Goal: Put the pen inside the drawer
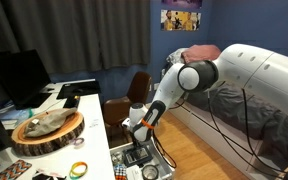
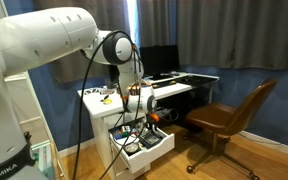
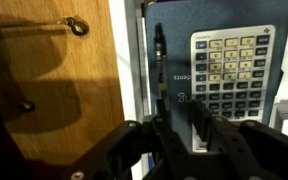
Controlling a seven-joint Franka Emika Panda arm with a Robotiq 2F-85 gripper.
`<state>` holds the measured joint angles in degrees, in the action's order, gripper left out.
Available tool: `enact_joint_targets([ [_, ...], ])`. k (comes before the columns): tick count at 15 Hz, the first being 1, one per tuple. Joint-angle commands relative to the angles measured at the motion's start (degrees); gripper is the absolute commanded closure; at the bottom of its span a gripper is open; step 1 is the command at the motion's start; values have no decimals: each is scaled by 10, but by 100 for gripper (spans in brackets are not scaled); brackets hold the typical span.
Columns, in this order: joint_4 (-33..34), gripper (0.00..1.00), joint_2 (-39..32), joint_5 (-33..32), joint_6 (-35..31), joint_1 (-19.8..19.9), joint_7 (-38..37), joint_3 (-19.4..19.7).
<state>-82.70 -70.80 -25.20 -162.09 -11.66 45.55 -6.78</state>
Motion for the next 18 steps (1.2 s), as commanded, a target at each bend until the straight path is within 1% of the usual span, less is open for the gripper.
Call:
enact_joint_targets([
  [1, 22, 35, -8, 1, 28, -1, 14, -8],
  [4, -17, 15, 25, 14, 51, 12, 11, -31],
  [6, -58, 1, 63, 36, 76, 29, 3, -60],
  [9, -124, 0, 132, 75, 99, 53, -24, -88],
  [11, -164, 0, 182, 112, 138, 74, -46, -104],
  [14, -220, 0, 250, 167, 166, 105, -81, -122],
  [16, -263, 0, 299, 205, 182, 120, -111, -127],
  [18, -311, 0, 346, 236, 169, 127, -150, -124],
])
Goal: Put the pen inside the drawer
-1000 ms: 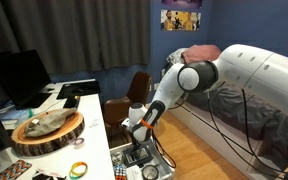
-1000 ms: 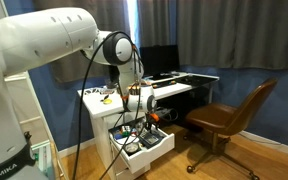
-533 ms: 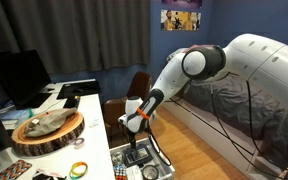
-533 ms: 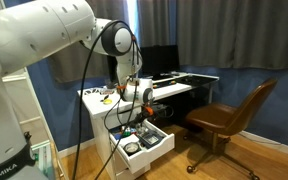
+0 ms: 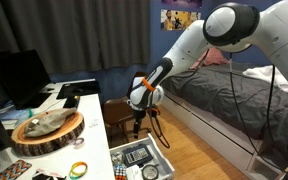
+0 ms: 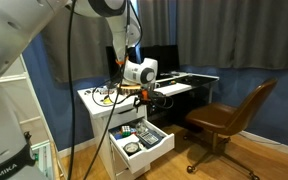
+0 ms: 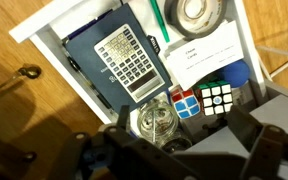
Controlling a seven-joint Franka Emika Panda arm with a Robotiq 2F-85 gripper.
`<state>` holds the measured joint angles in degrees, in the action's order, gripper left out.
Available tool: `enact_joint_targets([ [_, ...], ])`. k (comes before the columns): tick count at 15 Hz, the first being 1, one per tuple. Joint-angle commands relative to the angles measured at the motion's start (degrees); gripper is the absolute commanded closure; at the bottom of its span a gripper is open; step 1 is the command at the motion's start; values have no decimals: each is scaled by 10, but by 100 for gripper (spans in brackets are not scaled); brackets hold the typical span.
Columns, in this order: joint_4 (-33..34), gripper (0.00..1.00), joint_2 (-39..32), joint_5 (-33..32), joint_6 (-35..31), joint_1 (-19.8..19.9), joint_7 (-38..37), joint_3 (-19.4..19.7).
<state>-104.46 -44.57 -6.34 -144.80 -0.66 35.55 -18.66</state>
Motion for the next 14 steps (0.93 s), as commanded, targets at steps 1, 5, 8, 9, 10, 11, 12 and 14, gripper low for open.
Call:
enact_joint_targets([
  [1, -123, 0, 108, 62, -21, 22, -67, -7],
  [5, -242, 0, 203, 124, -106, 47, -57, -42],
  [8, -335, 0, 267, 208, -214, 100, 1, -130],
  [9, -252, 0, 202, 156, -161, 59, -32, -76],
  [10, -271, 0, 217, 165, -172, 64, -28, -88],
  [11, -271, 0, 220, 165, -170, 60, -29, -85],
  [12, -269, 0, 218, 164, -170, 59, -30, -83],
  [14, -262, 0, 208, 162, -170, 61, -30, -79],
])
